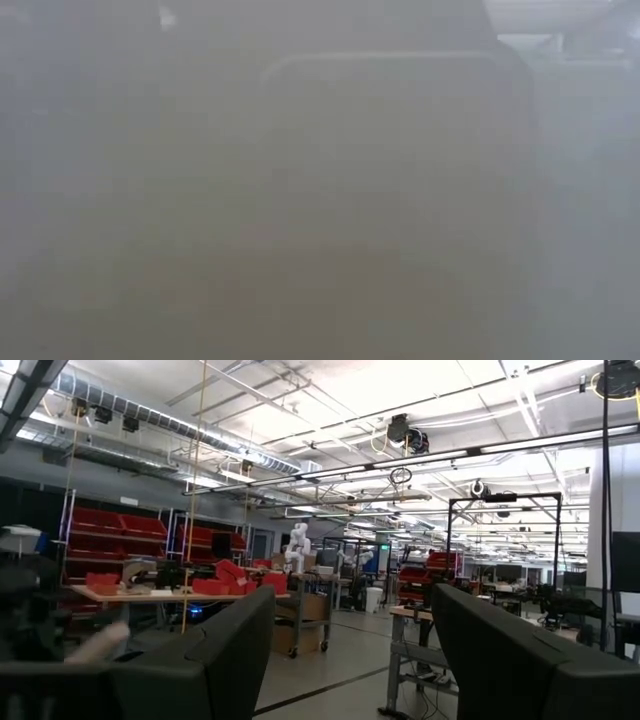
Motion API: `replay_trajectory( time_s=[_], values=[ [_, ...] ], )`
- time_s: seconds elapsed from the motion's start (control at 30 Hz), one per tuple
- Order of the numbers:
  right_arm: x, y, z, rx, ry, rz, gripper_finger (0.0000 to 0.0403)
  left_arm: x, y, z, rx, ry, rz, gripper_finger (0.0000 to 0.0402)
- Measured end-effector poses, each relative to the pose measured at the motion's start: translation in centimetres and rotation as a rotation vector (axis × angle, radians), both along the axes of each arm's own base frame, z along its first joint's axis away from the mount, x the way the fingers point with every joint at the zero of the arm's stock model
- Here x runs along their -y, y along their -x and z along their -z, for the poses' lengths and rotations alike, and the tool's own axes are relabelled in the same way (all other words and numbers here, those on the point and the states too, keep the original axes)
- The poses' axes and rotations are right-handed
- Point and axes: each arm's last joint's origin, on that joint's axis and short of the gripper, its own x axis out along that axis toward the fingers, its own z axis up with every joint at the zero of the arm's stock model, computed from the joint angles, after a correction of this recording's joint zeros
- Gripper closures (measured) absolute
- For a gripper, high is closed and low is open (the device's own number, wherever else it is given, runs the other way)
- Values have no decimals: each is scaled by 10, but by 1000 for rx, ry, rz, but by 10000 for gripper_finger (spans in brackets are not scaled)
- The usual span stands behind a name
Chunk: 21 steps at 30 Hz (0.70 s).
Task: Sort & place blocks by color
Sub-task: Put the top left orange block into the transparent bin, then put the top left blue block into the black bin
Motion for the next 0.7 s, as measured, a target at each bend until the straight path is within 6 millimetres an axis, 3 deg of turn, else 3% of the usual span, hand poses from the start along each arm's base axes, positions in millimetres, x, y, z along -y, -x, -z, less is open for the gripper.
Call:
replay_trajectory(
  time_s=[0.17,0.4,0.57,0.7],
  values=[
    [0,0,0,0,0,0,140,-3,-5,21,14,90,-36,242],
    [0,0,0,0,0,0,140,-1,-7,25,33,132,-48,179],
    [0,0,0,0,0,0,140,8,-2,3,31,91,-13,166],
    [0,0,0,0,0,0,140,21,16,-18,-23,144,-31,164]
  ],
)
